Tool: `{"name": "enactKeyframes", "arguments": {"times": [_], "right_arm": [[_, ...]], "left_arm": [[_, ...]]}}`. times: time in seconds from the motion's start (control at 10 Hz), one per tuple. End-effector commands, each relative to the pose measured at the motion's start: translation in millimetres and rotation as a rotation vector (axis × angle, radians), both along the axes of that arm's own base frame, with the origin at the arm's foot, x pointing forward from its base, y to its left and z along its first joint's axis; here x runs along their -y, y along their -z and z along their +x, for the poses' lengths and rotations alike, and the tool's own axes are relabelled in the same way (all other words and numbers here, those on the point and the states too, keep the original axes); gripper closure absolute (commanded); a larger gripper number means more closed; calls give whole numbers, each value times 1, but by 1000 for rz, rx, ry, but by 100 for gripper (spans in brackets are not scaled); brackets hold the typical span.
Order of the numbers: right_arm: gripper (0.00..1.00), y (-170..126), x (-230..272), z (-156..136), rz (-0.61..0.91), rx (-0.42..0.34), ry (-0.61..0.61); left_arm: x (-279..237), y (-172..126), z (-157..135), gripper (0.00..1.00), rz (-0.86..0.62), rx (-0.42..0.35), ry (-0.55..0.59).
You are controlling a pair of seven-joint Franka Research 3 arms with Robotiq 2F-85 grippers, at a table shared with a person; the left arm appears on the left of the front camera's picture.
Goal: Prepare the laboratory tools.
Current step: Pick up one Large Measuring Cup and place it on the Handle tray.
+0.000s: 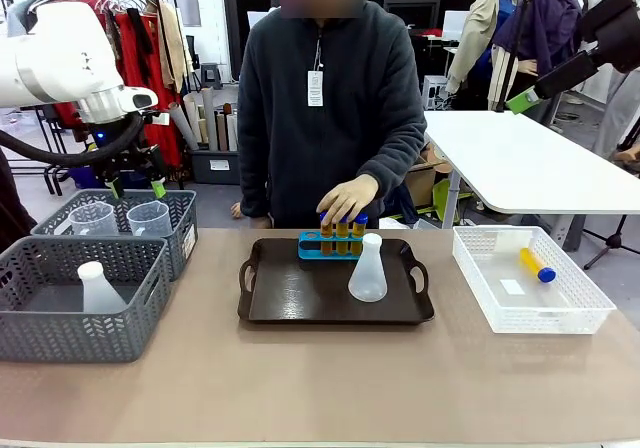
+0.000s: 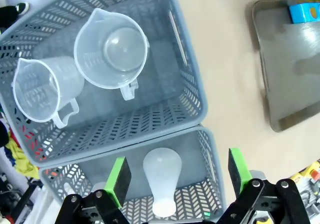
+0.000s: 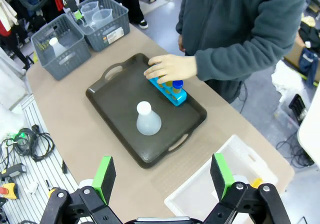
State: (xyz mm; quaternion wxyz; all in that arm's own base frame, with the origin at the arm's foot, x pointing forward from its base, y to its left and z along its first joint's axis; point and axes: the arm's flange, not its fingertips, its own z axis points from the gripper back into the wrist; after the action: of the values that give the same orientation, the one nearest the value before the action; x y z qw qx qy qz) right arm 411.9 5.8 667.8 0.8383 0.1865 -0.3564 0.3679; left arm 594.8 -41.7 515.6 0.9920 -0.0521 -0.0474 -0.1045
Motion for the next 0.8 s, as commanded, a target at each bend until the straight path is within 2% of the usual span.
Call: {"name": "enactKeyframes", "arguments": {"times": [0.0,0.1,0.2,0.4,0.7], "right_arm": [[0,-1,-1,1,27,9,-15],[0,-1,-1,1,27,9,-15],[0,-1,-1,1,27,9,-15],[0,-1,-1,1,27,9,-15],[0,-1,-1,1,27,9,-15]], "left_arm": [[0,2,-1,0,0,-4,0],[0,22,11,0,-2,-15,-82],[-6,39,23,0,5,-15,-115],[-16,57,33,0,31,-15,-173],[-29,85,47,0,11,-59,-228]]}}
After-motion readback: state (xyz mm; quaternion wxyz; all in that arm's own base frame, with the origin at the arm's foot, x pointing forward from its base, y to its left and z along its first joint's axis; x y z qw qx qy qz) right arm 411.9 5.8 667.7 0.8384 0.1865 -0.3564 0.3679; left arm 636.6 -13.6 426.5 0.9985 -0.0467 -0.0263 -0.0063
